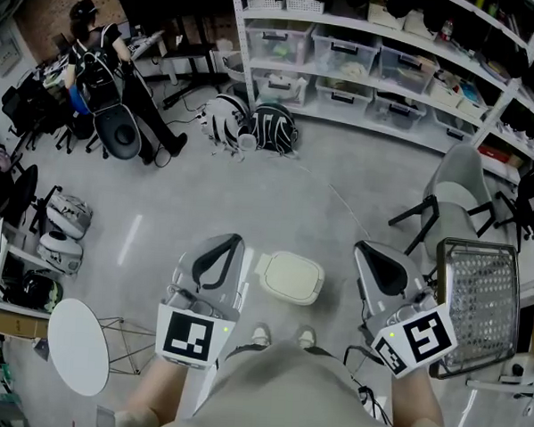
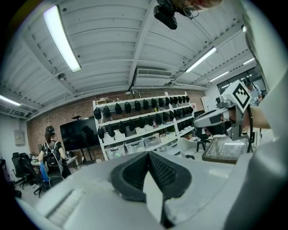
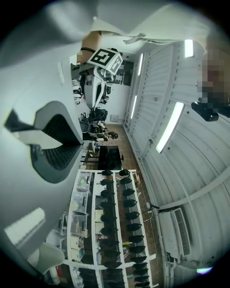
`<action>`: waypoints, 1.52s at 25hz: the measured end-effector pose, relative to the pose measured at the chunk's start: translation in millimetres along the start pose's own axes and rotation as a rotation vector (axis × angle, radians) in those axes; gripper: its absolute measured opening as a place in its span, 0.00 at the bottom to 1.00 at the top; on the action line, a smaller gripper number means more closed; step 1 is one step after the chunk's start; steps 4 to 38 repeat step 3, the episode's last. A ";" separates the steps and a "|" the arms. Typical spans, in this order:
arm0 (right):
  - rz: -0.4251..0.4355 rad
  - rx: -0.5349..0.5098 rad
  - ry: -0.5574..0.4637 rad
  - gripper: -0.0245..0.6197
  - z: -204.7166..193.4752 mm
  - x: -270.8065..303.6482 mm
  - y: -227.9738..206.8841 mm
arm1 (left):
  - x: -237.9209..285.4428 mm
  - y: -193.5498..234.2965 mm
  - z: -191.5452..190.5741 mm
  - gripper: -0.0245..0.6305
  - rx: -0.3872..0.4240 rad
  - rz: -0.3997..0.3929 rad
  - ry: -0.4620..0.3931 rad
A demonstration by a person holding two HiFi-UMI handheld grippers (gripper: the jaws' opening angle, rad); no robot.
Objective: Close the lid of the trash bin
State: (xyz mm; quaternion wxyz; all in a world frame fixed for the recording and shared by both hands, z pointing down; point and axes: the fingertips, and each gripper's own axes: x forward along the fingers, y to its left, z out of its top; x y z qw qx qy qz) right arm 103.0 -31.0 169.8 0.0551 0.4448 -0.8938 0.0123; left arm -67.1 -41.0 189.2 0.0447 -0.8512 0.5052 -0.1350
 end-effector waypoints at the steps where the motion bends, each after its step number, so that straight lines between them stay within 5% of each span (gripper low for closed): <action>1: 0.000 -0.001 0.000 0.04 0.7 0.1 -1.9 | 1.3 -1.2 0.5 0.04 0.002 -0.002 0.000; 38: -0.002 -0.002 0.000 0.04 2.0 0.5 -5.9 | 4.2 -3.3 1.6 0.04 0.006 -0.006 0.002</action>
